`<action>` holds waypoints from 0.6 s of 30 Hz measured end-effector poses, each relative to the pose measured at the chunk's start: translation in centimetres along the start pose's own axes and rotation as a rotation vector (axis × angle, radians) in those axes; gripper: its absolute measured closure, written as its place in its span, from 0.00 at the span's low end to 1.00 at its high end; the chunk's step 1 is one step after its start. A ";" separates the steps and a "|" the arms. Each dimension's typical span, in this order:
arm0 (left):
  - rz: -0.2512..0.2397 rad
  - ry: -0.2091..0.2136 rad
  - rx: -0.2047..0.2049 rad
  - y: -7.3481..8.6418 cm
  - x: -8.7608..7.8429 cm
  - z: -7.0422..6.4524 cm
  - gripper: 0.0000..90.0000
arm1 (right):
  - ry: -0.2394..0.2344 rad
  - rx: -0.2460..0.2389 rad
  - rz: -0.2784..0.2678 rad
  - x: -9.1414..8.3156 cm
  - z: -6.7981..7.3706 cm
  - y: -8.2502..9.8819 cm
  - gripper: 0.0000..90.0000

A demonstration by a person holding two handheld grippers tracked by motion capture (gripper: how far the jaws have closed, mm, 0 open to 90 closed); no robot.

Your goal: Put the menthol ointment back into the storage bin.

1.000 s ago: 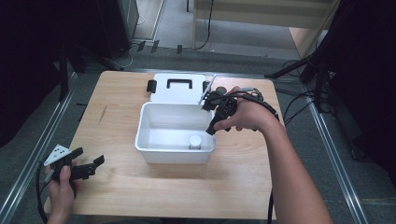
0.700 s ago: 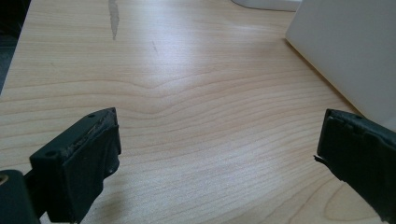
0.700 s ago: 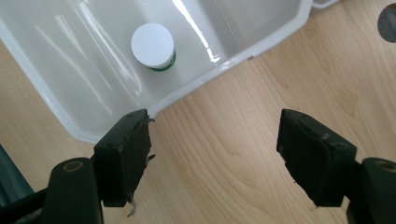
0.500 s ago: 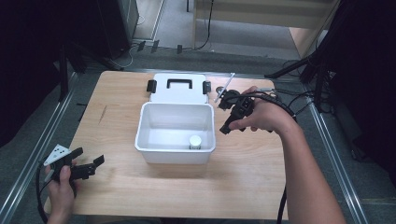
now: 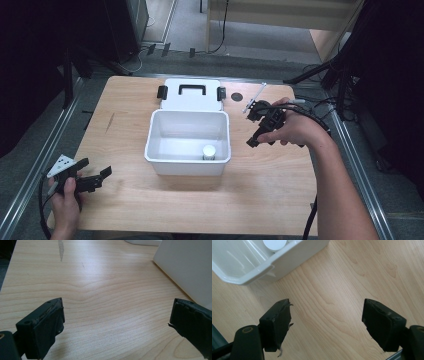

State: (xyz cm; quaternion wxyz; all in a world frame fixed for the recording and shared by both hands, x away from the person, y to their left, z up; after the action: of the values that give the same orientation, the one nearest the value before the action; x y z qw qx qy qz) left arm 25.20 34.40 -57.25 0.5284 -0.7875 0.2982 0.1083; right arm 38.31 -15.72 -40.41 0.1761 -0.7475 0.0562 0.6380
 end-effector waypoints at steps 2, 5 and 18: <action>0.000 0.000 0.000 0.0 0.0 0.0 0.00 | 0.000 0.001 0.000 0.1 -0.1 0.3 0.27; -0.001 0.000 0.000 0.0 0.0 0.0 0.00 | -0.002 0.013 -0.003 0.3 -0.1 0.9 0.27; 0.001 -0.002 0.001 0.0 0.0 0.0 0.00 | -0.013 0.061 -0.009 1.3 -0.3 3.6 0.26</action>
State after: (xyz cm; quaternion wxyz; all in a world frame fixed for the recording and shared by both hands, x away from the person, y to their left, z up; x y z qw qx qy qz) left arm 25.19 34.39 -57.26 0.5292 -0.7869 0.2981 0.1090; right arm 37.68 -18.95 -42.32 0.2020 -0.7380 0.0711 0.6399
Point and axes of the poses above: each handheld gripper's, and its own axes: x roughly forward along the jaws, y roughly out of its underside, z roughly to its left, the point moved 4 cm from there along x, roughly forward along the jaws, and after that the axes turned 14 degrees about -x, right-handed, at the moved point
